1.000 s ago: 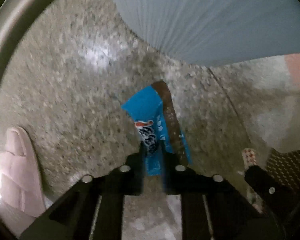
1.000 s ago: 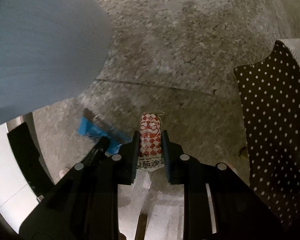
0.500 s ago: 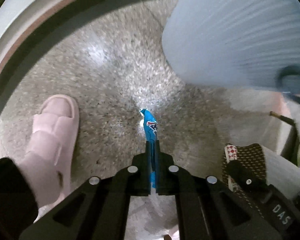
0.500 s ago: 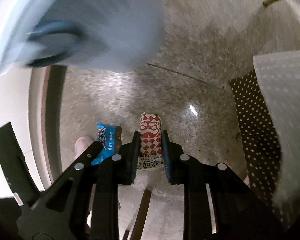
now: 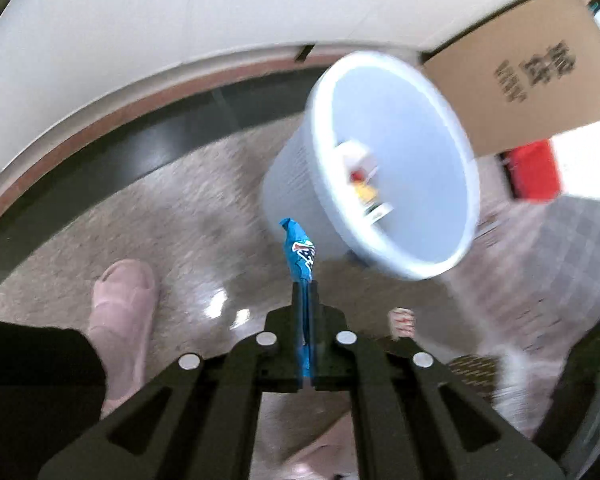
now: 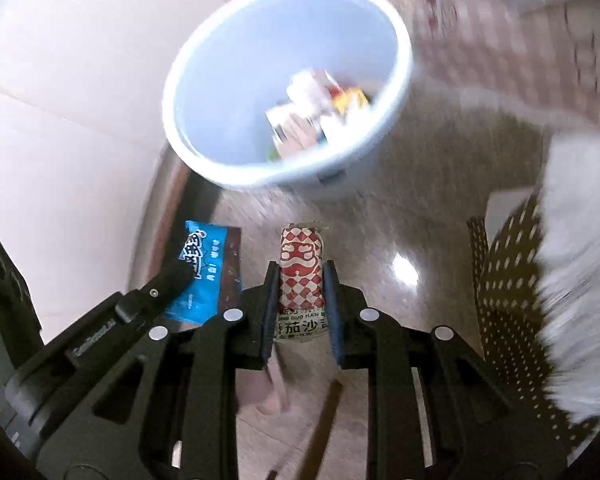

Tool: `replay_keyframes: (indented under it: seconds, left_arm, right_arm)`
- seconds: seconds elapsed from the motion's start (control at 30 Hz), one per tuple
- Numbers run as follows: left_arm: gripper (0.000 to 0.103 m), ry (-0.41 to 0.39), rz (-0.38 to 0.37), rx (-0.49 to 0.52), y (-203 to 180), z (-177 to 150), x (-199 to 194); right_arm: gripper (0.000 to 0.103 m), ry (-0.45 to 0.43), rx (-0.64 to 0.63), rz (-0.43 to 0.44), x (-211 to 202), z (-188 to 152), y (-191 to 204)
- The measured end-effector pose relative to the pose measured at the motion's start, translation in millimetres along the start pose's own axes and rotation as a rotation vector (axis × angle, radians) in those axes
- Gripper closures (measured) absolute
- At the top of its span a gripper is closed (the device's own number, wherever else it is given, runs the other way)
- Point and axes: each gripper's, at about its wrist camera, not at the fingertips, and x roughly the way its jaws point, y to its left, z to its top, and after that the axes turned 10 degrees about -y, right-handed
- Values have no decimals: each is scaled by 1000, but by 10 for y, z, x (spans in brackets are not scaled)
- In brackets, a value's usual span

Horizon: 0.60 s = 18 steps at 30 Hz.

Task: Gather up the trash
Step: 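Lift the wrapper and packet over the bin and open both tools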

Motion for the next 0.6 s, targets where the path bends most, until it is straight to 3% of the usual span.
replay_keyframes:
  seconds: [0.2, 0.4, 0.43, 0.47, 0.5, 0.6]
  left_arm:
    - [101, -75, -66, 83, -428, 377, -308]
    - [96, -131, -142, 194, -924, 776, -487]
    - [78, -106, -160, 216, -1022, 866, -469]
    - [44, -85, -152, 228, -1065, 923, -452]
    - [35, -71, -121, 242, -1110, 980, -445]
    - [34, -116, -71, 296, -1198, 1073, -559]
  right_arm:
    - [81, -134, -60, 7, -376, 485, 242]
    - [81, -235, -101, -47, -723, 862, 239]
    - [81, -241, -105, -55, -753, 900, 222]
    - [81, -246, -102, -62, -786, 947, 189]
    - [81, -247, -99, -63, -824, 971, 155]
    - [81, -255, -107, -60, -927, 1015, 142]
